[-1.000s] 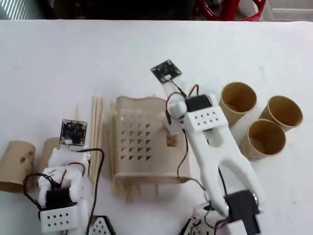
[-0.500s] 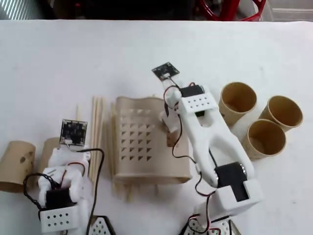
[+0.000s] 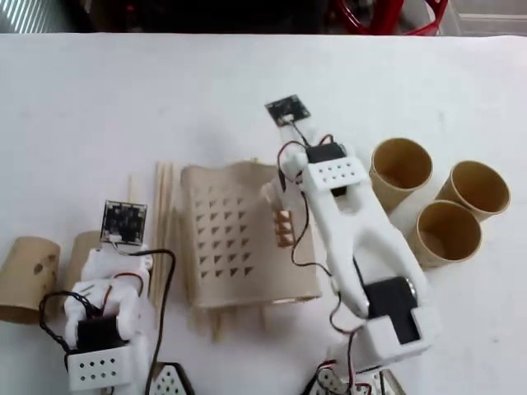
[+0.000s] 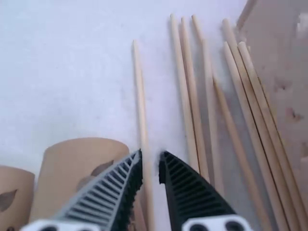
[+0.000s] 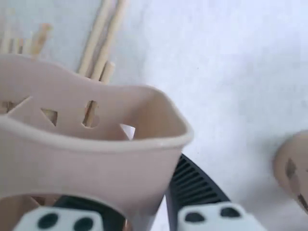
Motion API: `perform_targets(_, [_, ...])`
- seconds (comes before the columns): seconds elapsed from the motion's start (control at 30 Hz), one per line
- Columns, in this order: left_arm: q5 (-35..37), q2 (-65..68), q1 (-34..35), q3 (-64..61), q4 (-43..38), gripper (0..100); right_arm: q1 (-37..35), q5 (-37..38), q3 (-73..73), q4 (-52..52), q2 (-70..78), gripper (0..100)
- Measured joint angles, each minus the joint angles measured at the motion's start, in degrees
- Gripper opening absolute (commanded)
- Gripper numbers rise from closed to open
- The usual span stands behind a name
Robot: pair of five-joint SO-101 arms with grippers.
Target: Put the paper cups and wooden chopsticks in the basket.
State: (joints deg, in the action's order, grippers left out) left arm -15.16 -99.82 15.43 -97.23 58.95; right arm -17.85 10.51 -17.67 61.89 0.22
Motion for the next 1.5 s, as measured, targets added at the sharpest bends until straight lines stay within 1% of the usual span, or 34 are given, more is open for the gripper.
perform_targets(0.2, [0.00,0.00,0.00,0.00,0.00,8,-0.09,-0.53,-3.96,-0.26,-17.32,1.7])
perform_targets(0.33, [0.00,0.00,0.00,0.00,0.00,8,0.00,-0.53,-10.73,-5.01,-31.38,1.7])
perform_targets(0.5, [0.00,0.00,0.00,0.00,0.00,8,0.00,-0.44,-24.26,-15.03,-49.14,1.7])
perform_targets(0.67, [0.00,0.00,0.00,0.00,0.00,8,-0.09,-0.44,-42.81,-31.82,-62.95,1.7])
perform_targets(0.77, [0.00,0.00,0.00,0.00,0.00,8,0.18,-1.93,-52.57,-42.29,-65.93,1.8])
perform_targets(0.87, [0.00,0.00,0.00,0.00,0.00,8,0.09,-6.86,-56.18,-48.35,-66.37,1.8])
perform_targets(0.97, [0.00,0.00,0.00,0.00,0.00,8,0.00,-8.70,-56.53,-50.73,-66.46,1.8])
perform_targets(1.13, [0.00,0.00,0.00,0.00,0.00,8,0.70,-8.97,-61.19,-51.43,-67.34,2.6])
perform_targets(1.2, [0.00,0.00,0.00,0.00,0.00,8,1.41,-9.05,-63.47,-51.69,-67.43,7.4])
perform_targets(1.37, [0.00,0.00,0.00,0.00,0.00,8,2.64,-9.23,-67.52,-52.22,-69.27,24.8])
perform_targets(1.4, [0.00,0.00,0.00,0.00,0.00,8,3.08,-9.23,-68.22,-52.31,-69.45,25.9])
perform_targets(1.5, [0.00,0.00,0.00,0.00,0.00,8,4.40,-9.23,-69.63,-52.66,-69.54,24.1])
